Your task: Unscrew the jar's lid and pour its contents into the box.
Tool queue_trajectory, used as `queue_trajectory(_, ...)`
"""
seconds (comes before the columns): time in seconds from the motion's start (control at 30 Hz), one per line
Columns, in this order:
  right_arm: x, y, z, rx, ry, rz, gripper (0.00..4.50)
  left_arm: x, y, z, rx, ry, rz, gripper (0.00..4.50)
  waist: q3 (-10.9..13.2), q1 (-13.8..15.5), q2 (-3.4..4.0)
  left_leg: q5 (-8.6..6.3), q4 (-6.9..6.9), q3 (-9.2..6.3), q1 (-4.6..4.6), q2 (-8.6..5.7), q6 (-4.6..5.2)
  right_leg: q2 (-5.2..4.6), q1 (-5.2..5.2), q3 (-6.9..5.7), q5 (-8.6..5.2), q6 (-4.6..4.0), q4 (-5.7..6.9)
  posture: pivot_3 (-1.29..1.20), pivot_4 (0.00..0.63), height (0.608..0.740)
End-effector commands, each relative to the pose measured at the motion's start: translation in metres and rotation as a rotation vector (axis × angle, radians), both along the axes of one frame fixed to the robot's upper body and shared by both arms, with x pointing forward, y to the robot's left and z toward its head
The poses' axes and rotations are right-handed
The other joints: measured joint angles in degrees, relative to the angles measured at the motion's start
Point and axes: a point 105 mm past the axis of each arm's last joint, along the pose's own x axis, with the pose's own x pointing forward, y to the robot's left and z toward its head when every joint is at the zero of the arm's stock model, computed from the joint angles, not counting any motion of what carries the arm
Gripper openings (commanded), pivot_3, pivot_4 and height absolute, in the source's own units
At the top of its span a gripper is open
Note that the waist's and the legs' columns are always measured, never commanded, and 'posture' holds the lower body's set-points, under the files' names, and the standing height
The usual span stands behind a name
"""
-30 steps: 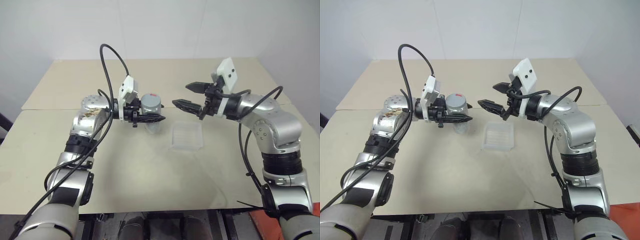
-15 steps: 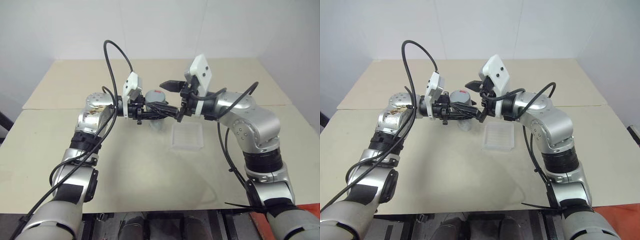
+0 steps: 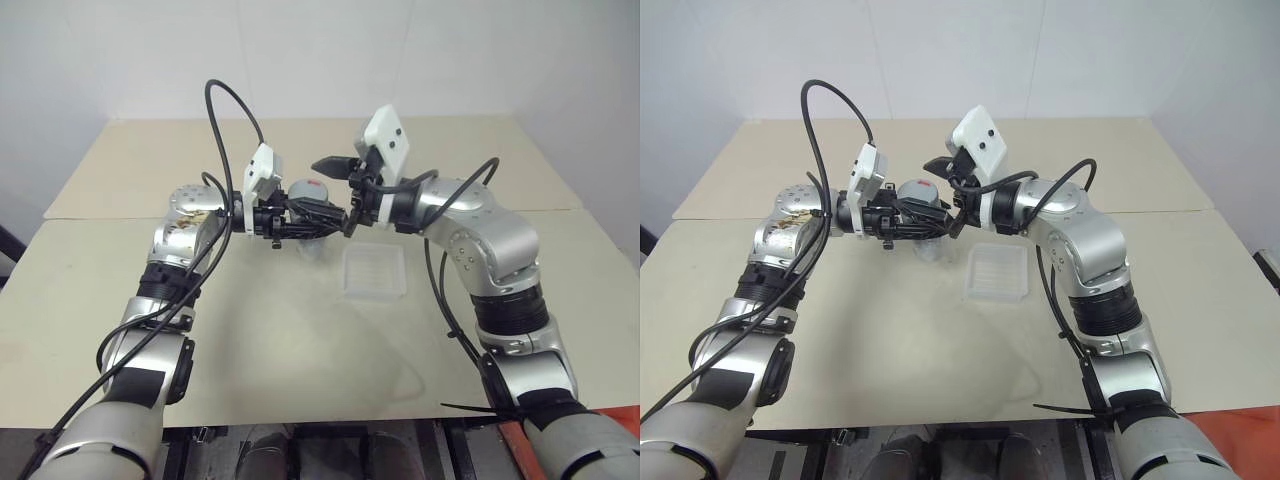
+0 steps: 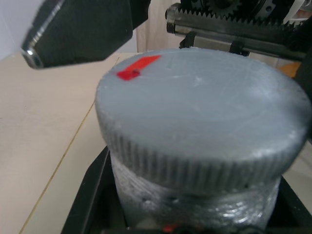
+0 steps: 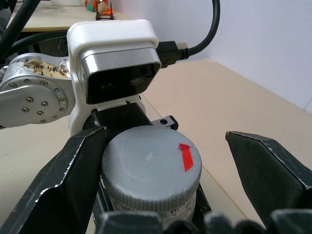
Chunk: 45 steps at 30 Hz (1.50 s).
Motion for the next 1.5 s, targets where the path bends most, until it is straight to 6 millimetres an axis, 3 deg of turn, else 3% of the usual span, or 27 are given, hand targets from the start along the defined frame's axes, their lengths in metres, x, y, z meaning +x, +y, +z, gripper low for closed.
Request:
queue_trajectory(0.03, 0.001, -0.011, 0.012, 0.013, -0.053, -0.030, 4.47, -0.002, 0.003, 0.012, -0.013, -0.052, -0.004, 2.05, 0.00, 0.00, 0.00, 0.00, 0.00, 0.00, 0.00, 0.00, 0.00, 0.00, 0.00, 0.00, 0.00, 0.00, 0.00, 0.00, 0.150, 0.740)
queue_trajectory(0.57, 0.006, -0.051, 0.008, -0.012, -0.047, -0.116, 4.47, -0.004, 0.005, 0.013, -0.008, -0.051, -0.013, 2.05, 0.00, 0.07, 0.00, 0.00, 0.00, 0.00, 0.00, 0.01, 0.00, 0.00, 0.00, 0.01, 0.00, 0.00, 0.00, 0.00, 0.150, 0.740)
queue_trajectory(0.9, -0.003, -0.059, 0.011, -0.019, -0.053, -0.082, 4.47, -0.003, 0.007, 0.011, 0.000, -0.047, -0.010, 2.05, 0.00, 0.05, 0.00, 0.00, 0.00, 0.02, 0.00, 0.01, 0.01, 0.00, 0.00, 0.04, 0.00, 0.00, -0.02, 0.00, 0.150, 0.740)
queue_trajectory(1.2, -0.028, -0.036, 0.022, 0.011, -0.061, 0.073, 4.47, -0.001, 0.002, 0.012, -0.002, -0.047, -0.008, 2.05, 0.00, 0.18, 0.00, -0.01, 0.00, 0.00, -0.01, 0.02, 0.01, 0.00, 0.00, 0.03, 0.00, 0.00, -0.01, 0.00, 0.150, 0.740)
queue_trajectory(1.5, -0.025, -0.010, 0.025, 0.000, -0.038, 0.069, 4.47, -0.001, 0.000, 0.012, -0.003, -0.048, -0.014, 2.05, 0.00, 0.11, 0.00, 0.00, 0.00, 0.01, -0.01, 0.01, 0.01, 0.00, -0.01, 0.02, 0.00, 0.00, 0.00, 0.00, 0.150, 0.740)
